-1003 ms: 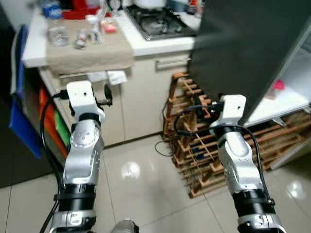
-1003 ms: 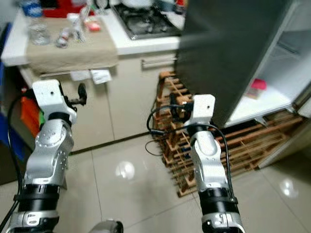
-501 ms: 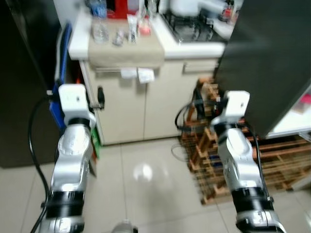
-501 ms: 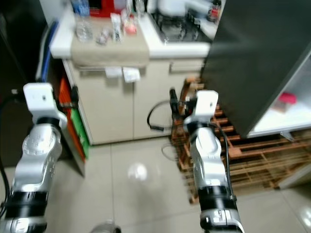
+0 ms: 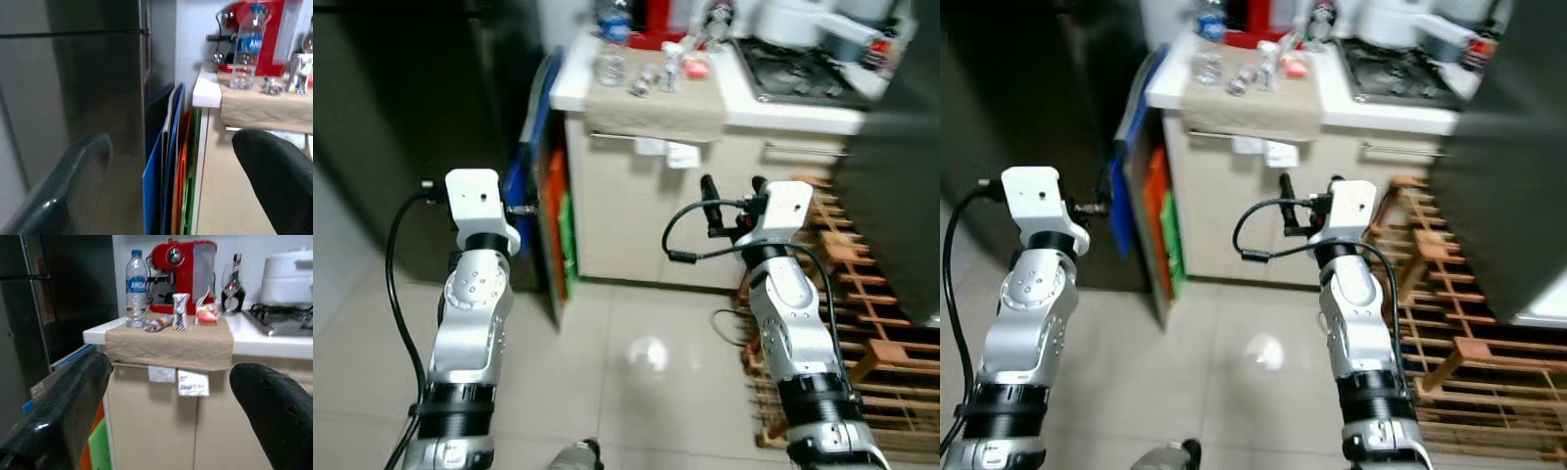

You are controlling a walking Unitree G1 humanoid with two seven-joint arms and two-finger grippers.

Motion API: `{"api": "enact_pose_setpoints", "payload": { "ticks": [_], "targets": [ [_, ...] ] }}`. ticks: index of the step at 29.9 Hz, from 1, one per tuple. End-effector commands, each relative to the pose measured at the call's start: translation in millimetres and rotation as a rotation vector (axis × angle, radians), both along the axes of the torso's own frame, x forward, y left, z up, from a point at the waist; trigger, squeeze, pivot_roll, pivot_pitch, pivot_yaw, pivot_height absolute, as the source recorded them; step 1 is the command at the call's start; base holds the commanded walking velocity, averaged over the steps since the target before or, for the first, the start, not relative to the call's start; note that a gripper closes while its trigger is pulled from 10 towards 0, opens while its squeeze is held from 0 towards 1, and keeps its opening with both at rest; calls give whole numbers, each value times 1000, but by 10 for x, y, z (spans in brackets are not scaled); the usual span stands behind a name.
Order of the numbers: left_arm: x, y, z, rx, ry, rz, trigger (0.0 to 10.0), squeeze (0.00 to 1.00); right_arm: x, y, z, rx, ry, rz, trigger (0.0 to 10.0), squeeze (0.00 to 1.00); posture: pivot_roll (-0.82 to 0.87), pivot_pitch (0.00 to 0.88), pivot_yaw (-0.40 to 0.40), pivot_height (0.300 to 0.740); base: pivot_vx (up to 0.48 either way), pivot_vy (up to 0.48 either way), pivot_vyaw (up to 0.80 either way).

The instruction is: Restocking fridge

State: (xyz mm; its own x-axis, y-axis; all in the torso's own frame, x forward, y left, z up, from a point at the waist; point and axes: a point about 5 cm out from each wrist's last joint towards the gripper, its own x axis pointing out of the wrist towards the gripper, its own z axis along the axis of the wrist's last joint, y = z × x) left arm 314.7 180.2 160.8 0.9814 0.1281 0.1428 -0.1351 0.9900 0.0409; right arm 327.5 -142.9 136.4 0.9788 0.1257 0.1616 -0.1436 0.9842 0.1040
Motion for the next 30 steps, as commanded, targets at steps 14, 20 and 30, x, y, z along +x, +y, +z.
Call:
{"api": "enact_pose_setpoints", "payload": {
  "ticks": [14,20,30],
  "targets": [
    [136,-120,246,9,-99,-97,10000,0,43,-29,109,-71,-55,-61,10000,0,-4,0,-38,740,381,-284,-157],
    [143,-117,256,-1,-107,-92,10000,0,34,-34,113,-72,-64,-60,10000,0,-6,0,-39,740,409,-211,-100],
    [184,-69,335,-28,-135,-65,10000,0,42,-13,122,-69,-70,-50,10000,0,-6,0,-43,740,480,0,0]
  ]
}}
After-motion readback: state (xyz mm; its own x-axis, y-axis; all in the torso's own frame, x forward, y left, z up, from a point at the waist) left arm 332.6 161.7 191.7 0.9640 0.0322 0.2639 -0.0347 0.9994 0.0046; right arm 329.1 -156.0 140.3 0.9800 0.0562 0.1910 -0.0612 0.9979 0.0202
